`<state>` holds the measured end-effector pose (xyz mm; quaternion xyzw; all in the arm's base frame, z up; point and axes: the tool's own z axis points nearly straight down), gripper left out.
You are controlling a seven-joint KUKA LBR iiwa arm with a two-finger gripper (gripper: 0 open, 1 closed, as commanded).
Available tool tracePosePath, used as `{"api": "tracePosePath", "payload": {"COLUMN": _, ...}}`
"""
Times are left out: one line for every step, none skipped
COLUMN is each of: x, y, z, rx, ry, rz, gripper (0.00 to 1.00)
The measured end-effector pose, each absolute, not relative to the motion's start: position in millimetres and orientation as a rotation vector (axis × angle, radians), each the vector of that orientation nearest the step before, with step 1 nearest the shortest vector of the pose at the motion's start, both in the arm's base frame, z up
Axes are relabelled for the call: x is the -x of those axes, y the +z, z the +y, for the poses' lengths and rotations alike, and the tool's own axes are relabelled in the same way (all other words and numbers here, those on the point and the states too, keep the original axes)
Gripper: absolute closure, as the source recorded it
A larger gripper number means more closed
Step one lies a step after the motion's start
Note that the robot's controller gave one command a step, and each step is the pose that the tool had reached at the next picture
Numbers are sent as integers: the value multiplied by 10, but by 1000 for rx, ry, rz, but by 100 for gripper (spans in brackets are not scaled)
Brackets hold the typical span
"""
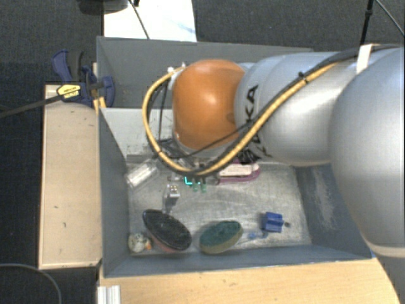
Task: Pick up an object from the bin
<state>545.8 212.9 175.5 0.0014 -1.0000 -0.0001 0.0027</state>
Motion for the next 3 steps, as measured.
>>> {"api": "tracePosePath", "payload": {"x": -5005, "y": 695, "z": 2139, "rx": 161, "ry": -7, "rz": -3137, "gripper": 0}}
{"api": "tracePosePath", "payload": {"x": -4802, "y": 1007, "z": 1833, "rx": 457, "ry": 0, "rz": -3107, "gripper": 0}}
{"api": "tracePosePath", "payload": {"x": -4937, "y": 1060, "z": 1838, "rx": 1055, "ry": -3, "rz": -2962, "gripper": 0}}
